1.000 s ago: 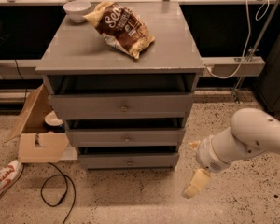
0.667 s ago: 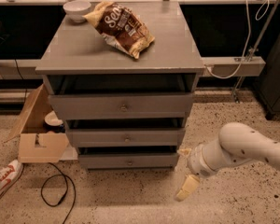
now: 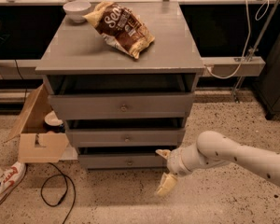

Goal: Open bottom drawer

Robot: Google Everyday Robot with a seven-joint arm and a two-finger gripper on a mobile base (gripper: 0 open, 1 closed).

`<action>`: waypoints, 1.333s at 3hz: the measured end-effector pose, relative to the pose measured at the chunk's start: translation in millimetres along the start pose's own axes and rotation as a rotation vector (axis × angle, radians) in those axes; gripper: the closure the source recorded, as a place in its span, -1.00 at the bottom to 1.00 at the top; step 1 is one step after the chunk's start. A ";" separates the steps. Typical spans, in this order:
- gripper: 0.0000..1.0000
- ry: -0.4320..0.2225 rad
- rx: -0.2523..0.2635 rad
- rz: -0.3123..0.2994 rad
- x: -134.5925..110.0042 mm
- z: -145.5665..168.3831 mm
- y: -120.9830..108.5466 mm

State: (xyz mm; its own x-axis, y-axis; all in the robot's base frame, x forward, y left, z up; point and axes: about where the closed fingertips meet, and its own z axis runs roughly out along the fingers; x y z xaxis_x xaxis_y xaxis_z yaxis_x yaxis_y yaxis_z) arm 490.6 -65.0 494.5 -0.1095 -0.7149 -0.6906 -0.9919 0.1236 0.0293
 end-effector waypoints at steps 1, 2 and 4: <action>-1.00 0.000 0.000 0.000 0.0 0.1 0.0; -1.00 -0.022 -0.043 -0.047 4.6 26.3 -1.2; -1.00 -0.141 -0.142 -0.181 13.1 109.9 -25.1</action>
Offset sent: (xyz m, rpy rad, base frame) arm 0.0079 0.0350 -0.0578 0.0601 -0.0165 0.1630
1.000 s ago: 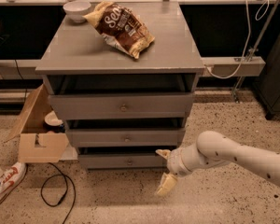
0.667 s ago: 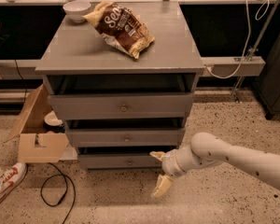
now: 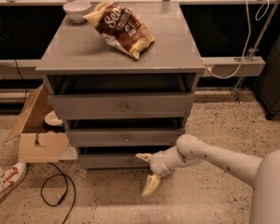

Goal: Open bottom drawer

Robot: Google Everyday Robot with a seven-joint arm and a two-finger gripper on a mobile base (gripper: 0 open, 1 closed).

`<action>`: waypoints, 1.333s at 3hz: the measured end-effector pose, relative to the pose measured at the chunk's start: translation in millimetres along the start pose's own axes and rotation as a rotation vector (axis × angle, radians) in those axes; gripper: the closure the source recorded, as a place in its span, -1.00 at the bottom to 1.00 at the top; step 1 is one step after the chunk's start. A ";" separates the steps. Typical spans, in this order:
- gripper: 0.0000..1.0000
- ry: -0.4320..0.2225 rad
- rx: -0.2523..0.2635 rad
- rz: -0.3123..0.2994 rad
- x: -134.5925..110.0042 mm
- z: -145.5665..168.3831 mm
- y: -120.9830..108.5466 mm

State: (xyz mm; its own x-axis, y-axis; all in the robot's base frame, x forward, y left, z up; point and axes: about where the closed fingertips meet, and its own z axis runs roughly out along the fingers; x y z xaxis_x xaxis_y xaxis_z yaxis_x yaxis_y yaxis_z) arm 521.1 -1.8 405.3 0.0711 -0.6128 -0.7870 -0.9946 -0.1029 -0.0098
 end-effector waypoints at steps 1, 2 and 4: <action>-1.00 -0.036 0.006 -0.082 1.2 33.0 -33.9; -1.00 -0.036 0.006 -0.082 1.2 33.0 -33.9; -1.00 0.181 0.137 -0.039 76.8 40.0 -61.5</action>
Offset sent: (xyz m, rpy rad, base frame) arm 0.0212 0.0249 -0.0180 0.0348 -0.0469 0.0466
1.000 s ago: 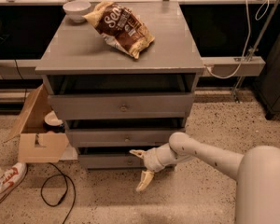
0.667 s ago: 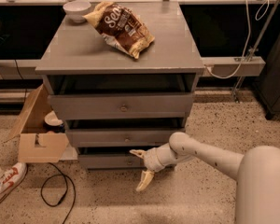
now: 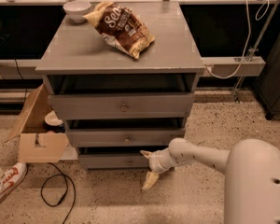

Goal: Open bottom drawer

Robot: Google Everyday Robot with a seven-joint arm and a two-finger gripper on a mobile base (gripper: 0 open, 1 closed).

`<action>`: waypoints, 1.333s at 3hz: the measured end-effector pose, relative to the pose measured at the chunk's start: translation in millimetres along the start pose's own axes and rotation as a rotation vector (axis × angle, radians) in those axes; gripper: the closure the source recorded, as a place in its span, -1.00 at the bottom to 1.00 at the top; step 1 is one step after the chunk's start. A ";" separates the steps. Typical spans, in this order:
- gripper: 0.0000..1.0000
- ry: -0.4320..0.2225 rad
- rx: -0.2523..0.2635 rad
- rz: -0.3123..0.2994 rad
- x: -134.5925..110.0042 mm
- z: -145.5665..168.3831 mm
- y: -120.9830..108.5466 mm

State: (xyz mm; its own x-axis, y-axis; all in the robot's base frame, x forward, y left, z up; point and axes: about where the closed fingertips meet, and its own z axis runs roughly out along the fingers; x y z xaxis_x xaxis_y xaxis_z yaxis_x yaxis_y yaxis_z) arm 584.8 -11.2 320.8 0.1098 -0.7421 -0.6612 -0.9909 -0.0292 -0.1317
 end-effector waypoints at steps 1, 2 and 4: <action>-1.00 0.097 0.086 0.012 45.8 6.9 -20.8; -1.00 0.150 0.121 0.032 79.4 20.3 -34.2; -1.00 0.232 0.154 0.079 129.8 49.4 -52.7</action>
Offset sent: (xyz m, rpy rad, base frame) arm 0.0780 -0.0693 -0.1081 -0.1900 -0.0873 -0.1951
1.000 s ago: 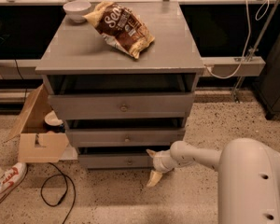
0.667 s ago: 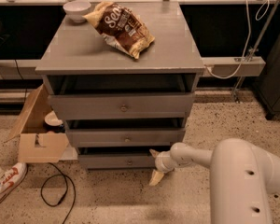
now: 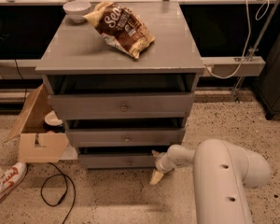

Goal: Open bottom drawer

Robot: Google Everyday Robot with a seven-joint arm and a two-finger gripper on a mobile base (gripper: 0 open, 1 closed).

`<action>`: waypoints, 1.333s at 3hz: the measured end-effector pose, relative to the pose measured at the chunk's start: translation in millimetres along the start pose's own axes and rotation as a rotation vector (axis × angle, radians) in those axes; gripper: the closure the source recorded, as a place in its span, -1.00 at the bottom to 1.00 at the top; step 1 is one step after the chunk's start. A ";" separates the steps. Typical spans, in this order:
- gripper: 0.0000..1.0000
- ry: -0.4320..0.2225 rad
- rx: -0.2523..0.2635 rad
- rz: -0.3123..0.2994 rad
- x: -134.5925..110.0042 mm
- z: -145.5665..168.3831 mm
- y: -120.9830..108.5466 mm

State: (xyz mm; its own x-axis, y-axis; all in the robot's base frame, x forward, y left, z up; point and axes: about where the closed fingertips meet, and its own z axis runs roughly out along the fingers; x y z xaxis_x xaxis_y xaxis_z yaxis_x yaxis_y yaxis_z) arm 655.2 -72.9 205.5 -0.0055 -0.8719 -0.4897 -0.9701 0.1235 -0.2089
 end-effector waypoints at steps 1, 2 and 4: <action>-1.00 0.052 0.044 -0.014 2.9 5.7 -10.6; -1.00 0.098 0.057 -0.026 5.6 17.1 -16.8; -1.00 0.148 0.032 -0.043 6.0 45.5 -30.3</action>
Offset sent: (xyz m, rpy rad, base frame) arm 0.0352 0.0015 -0.0217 -0.1649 -0.0711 -0.0367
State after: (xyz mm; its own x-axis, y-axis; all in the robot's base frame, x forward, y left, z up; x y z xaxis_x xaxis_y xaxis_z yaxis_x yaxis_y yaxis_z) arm 695.5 -60.3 170.4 -0.0017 -0.9368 -0.3499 -0.9619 0.0972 -0.2555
